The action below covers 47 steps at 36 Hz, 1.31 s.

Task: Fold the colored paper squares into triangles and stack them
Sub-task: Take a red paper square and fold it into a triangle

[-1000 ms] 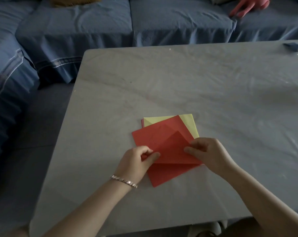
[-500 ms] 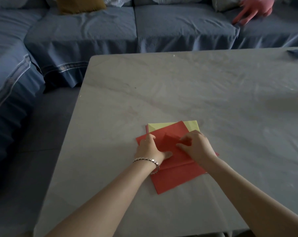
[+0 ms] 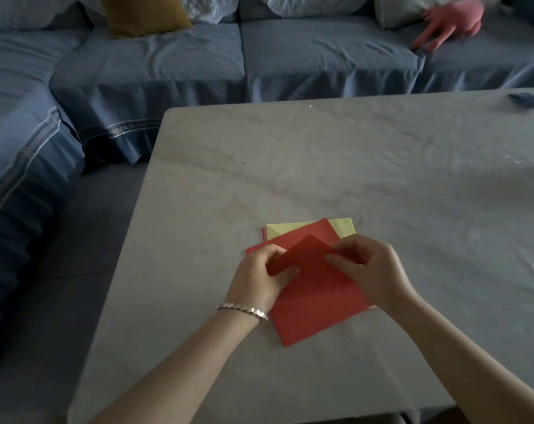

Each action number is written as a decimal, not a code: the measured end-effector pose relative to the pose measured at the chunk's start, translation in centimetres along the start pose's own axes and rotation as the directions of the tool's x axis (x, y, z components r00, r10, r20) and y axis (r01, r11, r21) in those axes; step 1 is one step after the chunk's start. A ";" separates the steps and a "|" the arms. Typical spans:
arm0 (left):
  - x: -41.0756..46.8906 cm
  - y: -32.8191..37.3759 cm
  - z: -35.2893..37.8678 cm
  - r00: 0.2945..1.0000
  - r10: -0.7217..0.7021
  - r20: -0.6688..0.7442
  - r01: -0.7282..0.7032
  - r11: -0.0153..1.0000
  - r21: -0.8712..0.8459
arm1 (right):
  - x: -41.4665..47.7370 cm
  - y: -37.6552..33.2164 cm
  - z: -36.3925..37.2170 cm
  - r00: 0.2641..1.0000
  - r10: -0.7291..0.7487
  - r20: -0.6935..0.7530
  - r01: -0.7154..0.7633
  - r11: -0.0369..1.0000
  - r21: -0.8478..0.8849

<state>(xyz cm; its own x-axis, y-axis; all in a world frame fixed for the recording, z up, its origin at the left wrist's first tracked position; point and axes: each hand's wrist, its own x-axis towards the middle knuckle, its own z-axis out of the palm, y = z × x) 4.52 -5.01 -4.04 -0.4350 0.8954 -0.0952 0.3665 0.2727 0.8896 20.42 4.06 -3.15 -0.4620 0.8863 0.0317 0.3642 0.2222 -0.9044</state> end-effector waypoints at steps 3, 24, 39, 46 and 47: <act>-1.0 0.4 -0.7 0.969 0.205 -0.136 -0.194 0.977 0.090 | -1.1 -0.9 -0.4 0.997 -0.069 0.018 0.070 0.996 -0.059; -2.5 0.4 -0.5 0.959 0.115 -0.260 -0.123 0.992 -0.014 | -2.2 -1.1 1.6 0.994 -0.059 -0.097 0.065 0.996 0.063; -3.5 5.8 -3.6 0.930 0.191 -0.313 -0.226 0.971 -0.079 | -2.3 -7.5 -0.6 0.991 -0.039 -0.129 0.071 0.964 0.255; -3.9 6.9 -4.0 0.913 0.242 -0.329 -0.252 0.968 0.012 | -2.8 -8.2 -0.7 0.993 -0.041 -0.112 0.073 0.951 0.299; -3.9 7.0 -4.0 0.911 0.247 -0.331 -0.255 0.967 0.019 | -2.9 -8.2 -0.8 0.993 -0.036 -0.111 0.069 0.949 0.306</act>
<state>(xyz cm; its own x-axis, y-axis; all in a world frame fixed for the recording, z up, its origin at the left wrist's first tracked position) 5.51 -8.02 4.34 -0.5783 0.7660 0.2808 0.4806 0.0417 0.8760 19.39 -0.02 4.52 -0.3820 0.9174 0.1118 0.0663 0.1479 -0.9868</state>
